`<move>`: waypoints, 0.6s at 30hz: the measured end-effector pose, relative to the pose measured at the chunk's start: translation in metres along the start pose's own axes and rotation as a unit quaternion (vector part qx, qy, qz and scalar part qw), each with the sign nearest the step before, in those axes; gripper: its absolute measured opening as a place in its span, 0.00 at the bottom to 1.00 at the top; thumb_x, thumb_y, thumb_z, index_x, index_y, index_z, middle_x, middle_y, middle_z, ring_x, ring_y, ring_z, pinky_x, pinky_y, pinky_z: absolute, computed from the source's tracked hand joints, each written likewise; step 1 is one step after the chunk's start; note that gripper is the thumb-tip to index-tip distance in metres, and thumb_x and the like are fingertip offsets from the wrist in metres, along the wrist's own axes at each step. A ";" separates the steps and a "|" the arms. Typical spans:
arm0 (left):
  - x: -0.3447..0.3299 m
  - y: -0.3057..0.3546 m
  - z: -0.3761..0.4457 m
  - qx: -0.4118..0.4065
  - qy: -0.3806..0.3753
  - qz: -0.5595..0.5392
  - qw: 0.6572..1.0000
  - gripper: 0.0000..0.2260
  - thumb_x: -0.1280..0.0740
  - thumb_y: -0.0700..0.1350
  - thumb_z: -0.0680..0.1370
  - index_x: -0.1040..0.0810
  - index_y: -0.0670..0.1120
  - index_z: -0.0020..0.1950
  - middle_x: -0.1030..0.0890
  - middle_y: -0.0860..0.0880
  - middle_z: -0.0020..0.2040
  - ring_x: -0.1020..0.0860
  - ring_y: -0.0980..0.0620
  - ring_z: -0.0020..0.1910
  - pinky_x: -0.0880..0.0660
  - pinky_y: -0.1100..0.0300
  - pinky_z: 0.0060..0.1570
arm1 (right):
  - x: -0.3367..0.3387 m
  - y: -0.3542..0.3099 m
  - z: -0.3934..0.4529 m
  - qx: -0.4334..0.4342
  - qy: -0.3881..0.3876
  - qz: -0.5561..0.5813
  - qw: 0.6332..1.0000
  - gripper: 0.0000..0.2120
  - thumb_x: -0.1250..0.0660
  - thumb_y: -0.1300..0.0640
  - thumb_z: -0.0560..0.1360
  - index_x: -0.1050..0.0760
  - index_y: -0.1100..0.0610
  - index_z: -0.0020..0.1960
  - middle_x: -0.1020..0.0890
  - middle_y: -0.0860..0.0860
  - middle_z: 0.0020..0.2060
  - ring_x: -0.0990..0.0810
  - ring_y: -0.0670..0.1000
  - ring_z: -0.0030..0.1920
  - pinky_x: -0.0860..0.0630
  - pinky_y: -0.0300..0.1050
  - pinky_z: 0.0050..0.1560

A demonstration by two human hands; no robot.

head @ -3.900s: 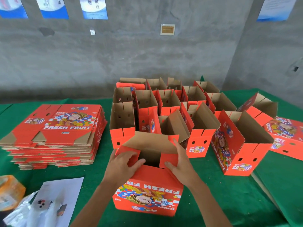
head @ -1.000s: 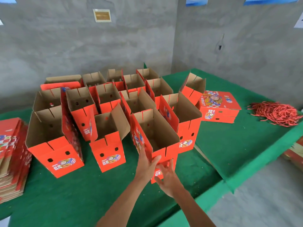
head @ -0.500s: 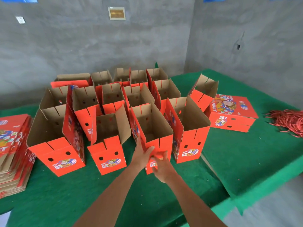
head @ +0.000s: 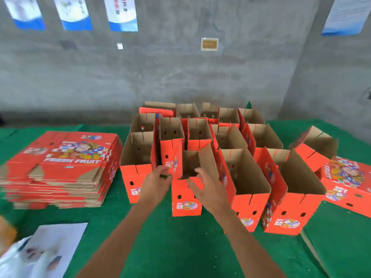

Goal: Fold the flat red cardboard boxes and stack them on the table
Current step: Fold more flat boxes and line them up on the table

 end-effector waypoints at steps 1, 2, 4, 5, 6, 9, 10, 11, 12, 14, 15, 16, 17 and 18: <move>0.030 -0.019 0.001 0.022 0.019 0.001 1.000 0.13 0.28 0.45 0.80 0.20 0.49 0.64 0.16 0.55 0.53 0.16 0.51 0.47 0.19 0.52 0.48 | -0.013 -0.021 0.007 0.022 -0.001 0.010 1.000 0.26 0.36 0.33 0.79 0.27 0.46 0.72 0.19 0.43 0.62 0.22 0.46 0.63 0.23 0.47 0.59; 0.061 -0.039 0.001 0.043 0.041 0.008 0.998 0.13 0.28 0.44 0.79 0.20 0.50 0.64 0.16 0.55 0.53 0.16 0.52 0.46 0.19 0.52 0.47 | -0.028 -0.045 0.013 0.044 -0.004 0.017 0.999 0.27 0.35 0.34 0.79 0.26 0.48 0.72 0.19 0.44 0.62 0.23 0.47 0.64 0.24 0.47 0.60; 0.118 -0.077 0.002 0.068 0.083 0.024 0.994 0.13 0.27 0.45 0.79 0.19 0.49 0.63 0.16 0.55 0.53 0.17 0.54 0.45 0.21 0.56 0.45 | -0.062 -0.093 0.023 0.076 -0.013 0.040 0.996 0.25 0.33 0.36 0.79 0.25 0.49 0.71 0.20 0.44 0.63 0.23 0.46 0.65 0.25 0.45 0.63; 0.144 -0.096 0.002 0.073 0.101 0.027 0.992 0.13 0.27 0.45 0.79 0.19 0.49 0.63 0.16 0.54 0.54 0.18 0.54 0.45 0.23 0.59 0.43 | -0.081 -0.117 0.028 0.089 -0.019 0.054 0.994 0.25 0.33 0.37 0.79 0.25 0.49 0.70 0.20 0.44 0.63 0.23 0.46 0.64 0.26 0.45 0.63; 0.169 -0.116 0.003 0.077 0.116 0.026 0.990 0.12 0.27 0.45 0.79 0.19 0.48 0.62 0.16 0.53 0.54 0.18 0.54 0.45 0.24 0.61 0.42 | -0.100 -0.141 0.032 0.099 -0.028 0.066 0.992 0.25 0.33 0.38 0.79 0.25 0.49 0.70 0.20 0.44 0.63 0.23 0.45 0.64 0.26 0.44 0.62; 0.236 -0.176 0.008 0.105 0.132 0.037 0.985 0.13 0.28 0.47 0.80 0.20 0.48 0.65 0.17 0.53 0.56 0.18 0.53 0.51 0.20 0.57 0.48 | -0.160 -0.208 0.045 0.117 -0.056 0.081 0.988 0.22 0.33 0.40 0.80 0.25 0.50 0.70 0.20 0.44 0.60 0.22 0.45 0.61 0.24 0.44 0.59; 0.255 -0.196 0.013 0.116 0.126 0.041 0.984 0.15 0.28 0.47 0.80 0.21 0.48 0.67 0.17 0.53 0.59 0.18 0.52 0.53 0.19 0.53 0.52 | -0.180 -0.227 0.049 0.120 -0.064 0.089 0.987 0.21 0.32 0.41 0.80 0.24 0.50 0.69 0.19 0.45 0.60 0.21 0.46 0.60 0.23 0.44 0.57; 0.272 -0.215 0.018 0.121 0.120 0.048 0.984 0.17 0.28 0.46 0.80 0.22 0.48 0.69 0.18 0.52 0.61 0.18 0.50 0.55 0.19 0.52 0.54 | -0.201 -0.244 0.054 0.118 -0.075 0.099 0.985 0.20 0.32 0.43 0.80 0.24 0.50 0.68 0.19 0.45 0.58 0.20 0.46 0.58 0.22 0.44 0.55; 0.289 -0.234 0.026 0.123 0.117 0.062 0.984 0.19 0.27 0.45 0.80 0.23 0.47 0.70 0.18 0.51 0.63 0.18 0.50 0.57 0.19 0.53 0.56 | -0.221 -0.259 0.058 0.114 -0.088 0.105 0.984 0.18 0.31 0.44 0.80 0.23 0.50 0.67 0.19 0.45 0.56 0.19 0.46 0.55 0.21 0.44 0.52; 0.315 -0.267 0.042 0.126 0.111 0.098 0.981 0.21 0.26 0.45 0.79 0.23 0.48 0.71 0.20 0.49 0.67 0.21 0.48 0.63 0.22 0.54 0.61 | -0.261 -0.277 0.068 0.100 -0.119 0.103 0.982 0.15 0.31 0.46 0.81 0.23 0.49 0.66 0.20 0.45 0.53 0.18 0.47 0.52 0.20 0.44 0.49; 0.325 -0.282 0.051 0.126 0.104 0.116 0.980 0.21 0.25 0.46 0.79 0.24 0.48 0.71 0.21 0.48 0.68 0.22 0.47 0.66 0.23 0.53 0.63 | -0.279 -0.282 0.072 0.084 -0.134 0.098 0.983 0.15 0.31 0.47 0.81 0.23 0.50 0.66 0.20 0.46 0.53 0.18 0.47 0.52 0.20 0.44 0.50; 0.332 -0.296 0.059 0.125 0.095 0.136 0.978 0.22 0.25 0.46 0.78 0.24 0.49 0.72 0.23 0.48 0.70 0.24 0.47 0.67 0.24 0.51 0.65 | -0.295 -0.285 0.077 0.063 -0.148 0.088 0.983 0.16 0.32 0.48 0.82 0.24 0.51 0.68 0.20 0.47 0.54 0.18 0.48 0.53 0.20 0.45 0.52; 0.339 -0.309 0.068 0.125 0.090 0.159 0.975 0.23 0.24 0.48 0.78 0.25 0.49 0.72 0.24 0.47 0.71 0.25 0.46 0.69 0.24 0.49 0.67 | -0.310 -0.287 0.081 0.040 -0.161 0.074 0.983 0.19 0.33 0.48 0.82 0.26 0.52 0.71 0.20 0.49 0.55 0.19 0.49 0.55 0.21 0.45 0.55; 0.345 -0.322 0.077 0.126 0.088 0.186 0.970 0.24 0.25 0.50 0.78 0.26 0.49 0.72 0.26 0.47 0.72 0.27 0.46 0.71 0.26 0.47 0.68 | -0.323 -0.289 0.085 0.013 -0.169 0.064 0.983 0.21 0.33 0.48 0.83 0.28 0.53 0.73 0.21 0.50 0.57 0.19 0.49 0.56 0.22 0.44 0.56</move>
Point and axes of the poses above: each hand's wrist, its own z-axis towards the middle knuckle, its own x-axis out of the back of the hand, y = z × x, the point moved 5 cm from there along z, towards the middle knuckle
